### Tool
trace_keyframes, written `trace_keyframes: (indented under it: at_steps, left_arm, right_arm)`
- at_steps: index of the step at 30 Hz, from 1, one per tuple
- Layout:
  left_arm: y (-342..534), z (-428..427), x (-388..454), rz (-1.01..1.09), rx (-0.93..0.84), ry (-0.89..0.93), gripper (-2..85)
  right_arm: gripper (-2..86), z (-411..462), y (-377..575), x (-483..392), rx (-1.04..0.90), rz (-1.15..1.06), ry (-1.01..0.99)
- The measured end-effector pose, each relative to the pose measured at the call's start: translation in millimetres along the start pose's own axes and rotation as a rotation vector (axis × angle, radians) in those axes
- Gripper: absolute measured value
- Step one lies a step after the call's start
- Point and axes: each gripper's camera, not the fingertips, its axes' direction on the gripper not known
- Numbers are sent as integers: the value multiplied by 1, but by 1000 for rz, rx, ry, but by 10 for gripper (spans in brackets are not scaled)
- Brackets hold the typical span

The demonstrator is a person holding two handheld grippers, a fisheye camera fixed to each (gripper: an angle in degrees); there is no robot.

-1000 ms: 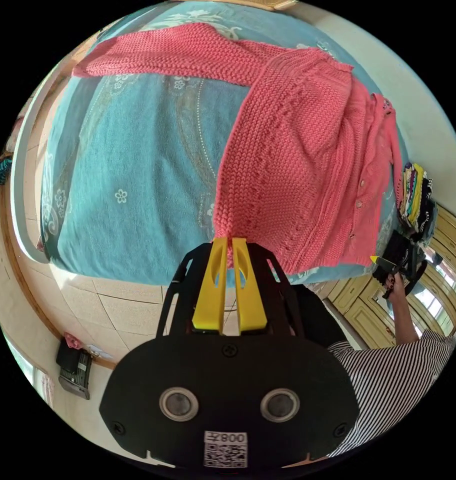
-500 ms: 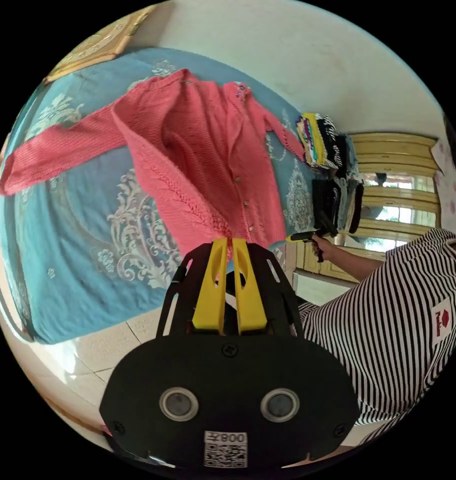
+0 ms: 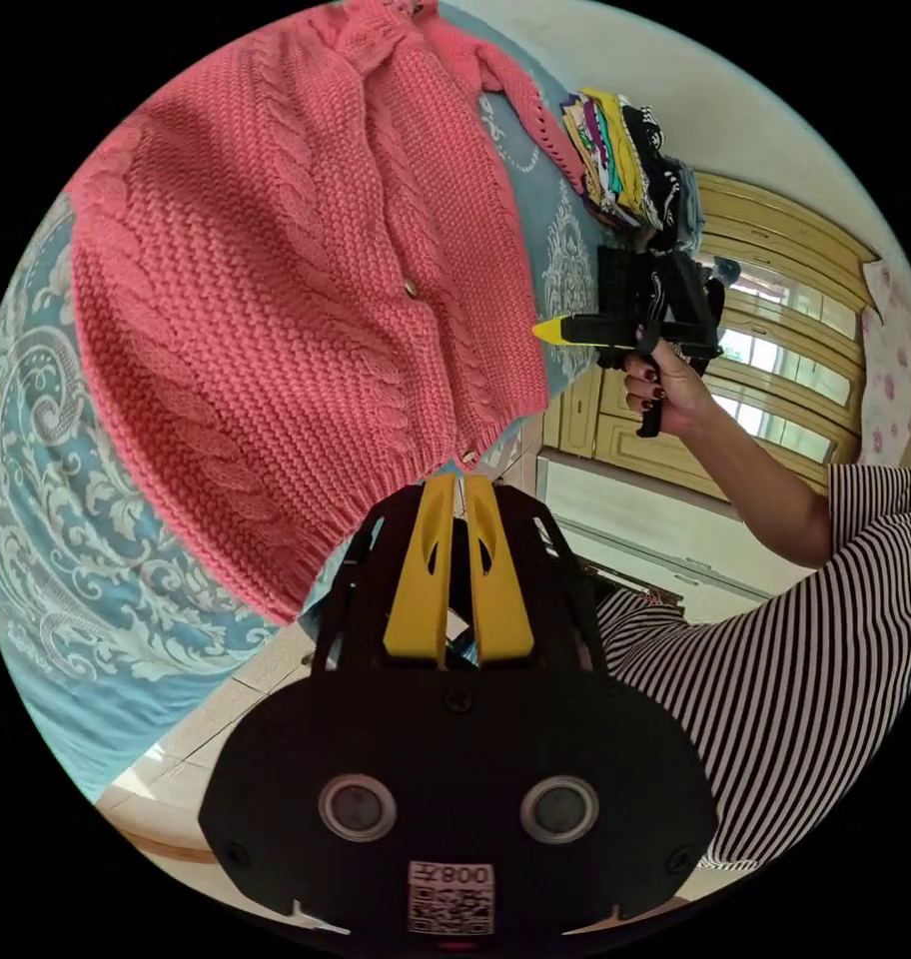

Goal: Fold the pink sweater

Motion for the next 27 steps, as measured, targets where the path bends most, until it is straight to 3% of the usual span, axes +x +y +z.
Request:
trace_keyframes:
  at_steps: [5, 9, 17, 27]
  left_arm:
    - [45, -45, -54, -222, 126, -99, 59]
    - [73, -56, -100, -392, 205, -70, 78]
    - [81, -29, -118, -416, 133, -12, 42]
    - [175, -44, -115, -452, 206, 39, 32]
  right_arm:
    - [19, 17, -11, -4, -13, -22, 4]
    - [41, 15, -7, 5, -8, 11, 88]
    - [79, -4, 8, 40, 70, 97, 263]
    - [103, 23, 35, 82, 18, 161, 250]
